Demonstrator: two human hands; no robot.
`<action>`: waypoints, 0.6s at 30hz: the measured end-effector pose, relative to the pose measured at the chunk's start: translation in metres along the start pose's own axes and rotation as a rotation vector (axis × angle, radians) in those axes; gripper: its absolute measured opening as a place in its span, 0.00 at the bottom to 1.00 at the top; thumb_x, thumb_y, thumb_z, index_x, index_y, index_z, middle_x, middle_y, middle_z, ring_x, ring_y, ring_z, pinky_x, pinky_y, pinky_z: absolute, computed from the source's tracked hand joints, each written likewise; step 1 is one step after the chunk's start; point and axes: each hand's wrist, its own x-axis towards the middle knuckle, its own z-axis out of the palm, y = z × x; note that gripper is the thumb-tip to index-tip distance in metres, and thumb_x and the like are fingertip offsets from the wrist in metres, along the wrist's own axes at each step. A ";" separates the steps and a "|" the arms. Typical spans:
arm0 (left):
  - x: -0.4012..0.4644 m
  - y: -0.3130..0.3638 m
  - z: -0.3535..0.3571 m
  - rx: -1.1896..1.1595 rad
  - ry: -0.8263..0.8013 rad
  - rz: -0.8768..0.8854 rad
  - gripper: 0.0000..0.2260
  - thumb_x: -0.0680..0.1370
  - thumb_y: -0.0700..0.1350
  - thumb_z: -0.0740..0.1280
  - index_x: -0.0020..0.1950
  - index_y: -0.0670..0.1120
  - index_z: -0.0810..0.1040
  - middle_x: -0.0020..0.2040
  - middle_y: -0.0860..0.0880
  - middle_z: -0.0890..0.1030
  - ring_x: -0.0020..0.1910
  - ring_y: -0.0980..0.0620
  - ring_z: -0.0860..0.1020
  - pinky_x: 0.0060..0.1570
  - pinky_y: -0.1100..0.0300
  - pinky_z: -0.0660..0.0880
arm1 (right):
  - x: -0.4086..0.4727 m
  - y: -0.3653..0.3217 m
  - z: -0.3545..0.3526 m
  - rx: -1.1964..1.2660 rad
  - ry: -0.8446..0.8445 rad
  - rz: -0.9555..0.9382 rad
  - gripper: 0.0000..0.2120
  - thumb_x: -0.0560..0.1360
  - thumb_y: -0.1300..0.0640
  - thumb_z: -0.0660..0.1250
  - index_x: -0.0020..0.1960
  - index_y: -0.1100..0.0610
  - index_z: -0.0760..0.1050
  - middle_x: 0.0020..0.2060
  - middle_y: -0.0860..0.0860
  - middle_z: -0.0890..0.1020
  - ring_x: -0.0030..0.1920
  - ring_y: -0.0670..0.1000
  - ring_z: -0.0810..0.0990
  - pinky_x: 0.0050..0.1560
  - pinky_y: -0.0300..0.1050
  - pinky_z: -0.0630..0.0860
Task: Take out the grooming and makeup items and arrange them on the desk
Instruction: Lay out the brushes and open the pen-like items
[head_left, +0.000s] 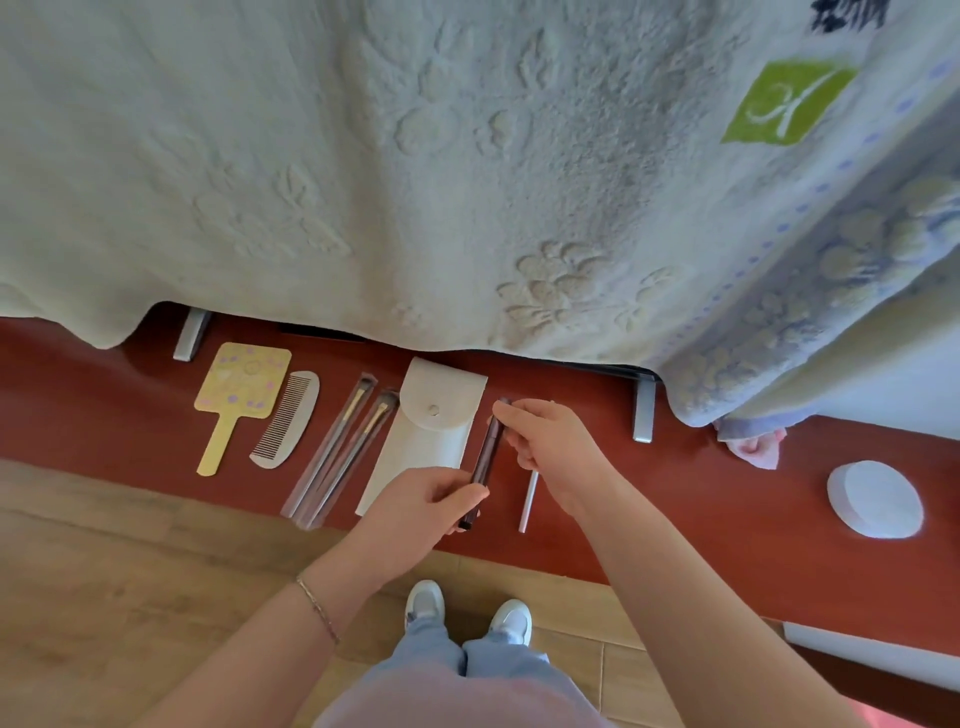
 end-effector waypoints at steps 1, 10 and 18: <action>-0.002 -0.002 0.000 0.037 -0.030 0.008 0.11 0.78 0.52 0.62 0.46 0.49 0.81 0.39 0.50 0.81 0.38 0.58 0.77 0.42 0.68 0.74 | 0.002 -0.003 -0.001 0.075 0.035 0.004 0.13 0.75 0.52 0.65 0.37 0.60 0.73 0.23 0.48 0.65 0.24 0.46 0.59 0.27 0.40 0.56; 0.001 -0.022 -0.002 0.177 0.096 0.042 0.09 0.76 0.54 0.63 0.40 0.51 0.76 0.35 0.54 0.78 0.36 0.57 0.76 0.36 0.70 0.70 | 0.023 -0.022 -0.045 -0.302 0.156 -0.043 0.12 0.75 0.53 0.66 0.37 0.60 0.78 0.27 0.50 0.73 0.26 0.45 0.67 0.32 0.39 0.63; 0.039 -0.016 0.001 0.541 0.119 0.132 0.12 0.76 0.54 0.63 0.50 0.47 0.78 0.43 0.51 0.79 0.41 0.56 0.76 0.38 0.67 0.68 | 0.061 -0.016 -0.030 -0.718 0.191 0.011 0.16 0.73 0.56 0.65 0.27 0.55 0.71 0.27 0.51 0.75 0.27 0.47 0.71 0.28 0.40 0.65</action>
